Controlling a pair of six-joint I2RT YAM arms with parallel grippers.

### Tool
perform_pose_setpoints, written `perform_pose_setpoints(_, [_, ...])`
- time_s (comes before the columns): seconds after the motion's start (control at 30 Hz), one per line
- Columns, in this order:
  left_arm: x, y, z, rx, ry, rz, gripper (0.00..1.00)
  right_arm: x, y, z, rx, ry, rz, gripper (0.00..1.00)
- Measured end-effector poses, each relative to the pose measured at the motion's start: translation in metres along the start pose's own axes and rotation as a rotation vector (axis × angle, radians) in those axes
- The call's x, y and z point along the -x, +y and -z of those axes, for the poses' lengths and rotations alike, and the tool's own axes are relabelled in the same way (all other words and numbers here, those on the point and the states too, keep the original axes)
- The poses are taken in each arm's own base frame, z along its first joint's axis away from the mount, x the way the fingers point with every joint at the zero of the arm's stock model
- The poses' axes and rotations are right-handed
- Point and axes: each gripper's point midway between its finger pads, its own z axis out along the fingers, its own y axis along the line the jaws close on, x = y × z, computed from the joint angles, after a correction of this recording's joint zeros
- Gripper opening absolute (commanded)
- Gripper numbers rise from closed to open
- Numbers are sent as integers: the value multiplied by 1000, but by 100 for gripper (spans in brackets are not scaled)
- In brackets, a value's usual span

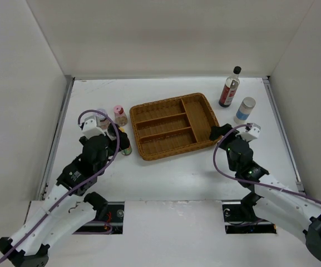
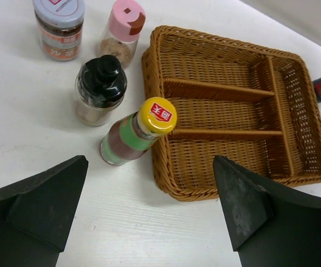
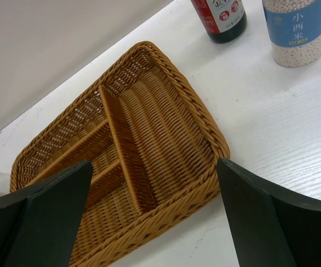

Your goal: Organize the condiment bottles

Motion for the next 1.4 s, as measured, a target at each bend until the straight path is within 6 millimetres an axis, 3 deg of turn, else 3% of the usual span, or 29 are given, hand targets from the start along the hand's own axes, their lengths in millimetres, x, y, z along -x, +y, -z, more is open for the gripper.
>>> perform_pose_setpoints(0.3, [20, -22, 19, -171, -105, -5, 100, -3, 1, 1, 29, 1, 14, 98])
perform_pose_setpoints(0.47, [11, -30, 35, -301, -129, -12, 100, -2, 9, 10, 108, 3, 11, 49])
perform_pose_setpoints(0.53, [9, -29, 45, -351, -146, -2, 100, 6, 17, 18, 160, -17, -11, 38])
perform_pose_setpoints(0.63, [13, -32, 62, -434, -178, 29, 100, 25, 34, 32, 252, -62, -58, 32])
perform_pose_setpoints(0.73, [6, -41, 68, -495, -161, 31, 100, 36, 50, 45, 336, -86, -86, 32])
perform_pose_setpoints(0.8, [-9, -48, 65, -523, -119, 7, 100, 38, 60, 51, 382, -88, -93, 35])
perform_pose_setpoints(0.97, [-45, -55, 50, -515, -28, -69, 100, 26, 64, 49, 397, -57, -57, 47])
perform_pose_setpoints(1.23, [-41, -58, 45, -475, -69, -68, 100, 20, 62, 46, 386, -41, -35, 58])
perform_pose_setpoints(1.4, [-53, -69, 45, -511, -54, -97, 100, 13, 61, 43, 379, -22, -21, 63])
